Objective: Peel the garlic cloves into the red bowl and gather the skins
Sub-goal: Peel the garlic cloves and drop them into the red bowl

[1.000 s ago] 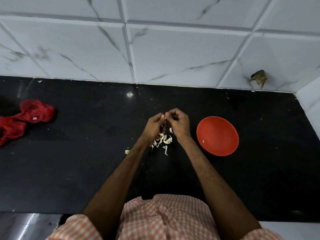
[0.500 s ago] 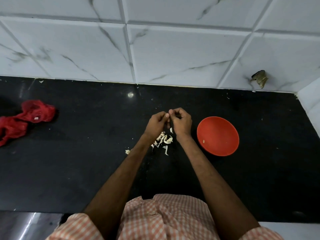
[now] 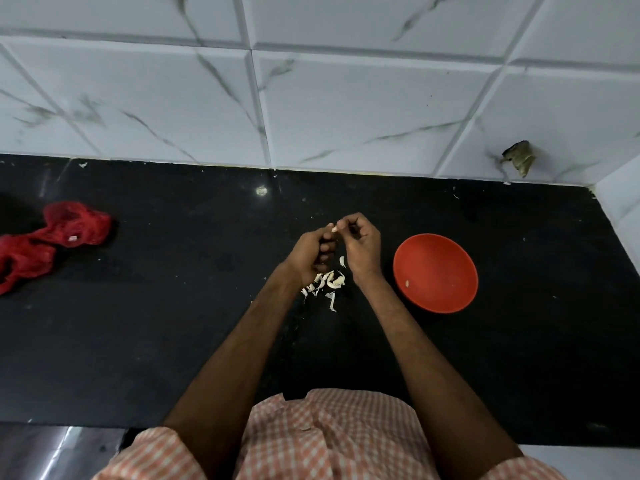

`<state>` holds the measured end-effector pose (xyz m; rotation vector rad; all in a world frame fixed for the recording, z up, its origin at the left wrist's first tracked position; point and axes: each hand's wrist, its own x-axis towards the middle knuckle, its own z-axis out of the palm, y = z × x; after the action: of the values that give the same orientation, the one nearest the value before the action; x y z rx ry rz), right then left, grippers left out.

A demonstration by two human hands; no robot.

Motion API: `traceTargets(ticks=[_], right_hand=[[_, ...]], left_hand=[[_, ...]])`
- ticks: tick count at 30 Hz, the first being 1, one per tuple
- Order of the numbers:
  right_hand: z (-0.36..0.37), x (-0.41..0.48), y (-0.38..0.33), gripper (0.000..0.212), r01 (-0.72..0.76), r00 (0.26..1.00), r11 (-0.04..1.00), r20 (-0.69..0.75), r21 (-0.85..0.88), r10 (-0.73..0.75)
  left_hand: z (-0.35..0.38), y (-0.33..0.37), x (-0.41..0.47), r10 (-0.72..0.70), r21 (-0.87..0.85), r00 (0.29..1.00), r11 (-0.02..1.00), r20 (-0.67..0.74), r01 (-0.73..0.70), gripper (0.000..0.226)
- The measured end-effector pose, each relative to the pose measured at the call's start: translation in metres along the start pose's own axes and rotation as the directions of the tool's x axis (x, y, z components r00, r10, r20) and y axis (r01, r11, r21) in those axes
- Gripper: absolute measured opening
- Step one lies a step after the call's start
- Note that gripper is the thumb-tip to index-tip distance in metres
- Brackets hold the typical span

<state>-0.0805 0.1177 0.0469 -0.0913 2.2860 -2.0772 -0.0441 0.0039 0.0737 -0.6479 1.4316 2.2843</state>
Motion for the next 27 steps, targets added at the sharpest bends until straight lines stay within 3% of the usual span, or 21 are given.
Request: traceTargets(ticks=[2,4,6,9,12,14,22,27], right_hand=[[-0.002,-0.001,-0.002,0.011,0.059,0.998,0.998,0.002,0.003,-0.059],[-0.001,0.001,-0.001,0.011,0.056,0.998,0.998,-0.005,0.003,-0.056],[-0.001,0.001,0.000,0.012,0.013,1.000,1.000,0.002,0.013,-0.013],[0.000,0.002,0.005,0.015,-0.052,0.999,0.999,0.009,0.016,0.051],[0.000,0.003,0.007,0.018,-0.090,0.996,0.996,-0.001,-0.005,0.090],[0.000,0.004,0.004,0.018,-0.116,0.993,0.993,0.003,-0.002,0.116],[0.003,0.004,-0.009,0.021,-0.319,0.948,0.935,0.053,0.157,0.314],[0.006,0.000,-0.007,0.021,-0.275,0.961,0.950,0.056,0.144,0.270]], left_hand=[[-0.002,0.003,0.000,-0.049,-0.084,0.998,0.995,0.048,0.053,0.041],[-0.002,0.004,0.001,-0.003,0.051,1.000,0.999,0.006,0.003,0.040],[-0.001,0.001,0.000,0.112,0.229,0.993,0.968,-0.044,-0.100,0.038],[-0.003,-0.006,0.001,0.338,0.343,0.936,0.894,-0.097,-0.288,0.025],[-0.009,-0.007,0.002,0.466,0.448,0.879,0.809,-0.098,-0.379,0.016],[-0.010,-0.007,0.002,0.482,0.479,0.873,0.785,-0.075,-0.392,0.015],[-0.011,-0.011,0.003,0.436,0.308,0.890,0.872,-0.136,-0.380,0.016],[-0.007,-0.014,0.008,0.464,0.355,0.861,0.856,-0.206,-0.376,0.012]])
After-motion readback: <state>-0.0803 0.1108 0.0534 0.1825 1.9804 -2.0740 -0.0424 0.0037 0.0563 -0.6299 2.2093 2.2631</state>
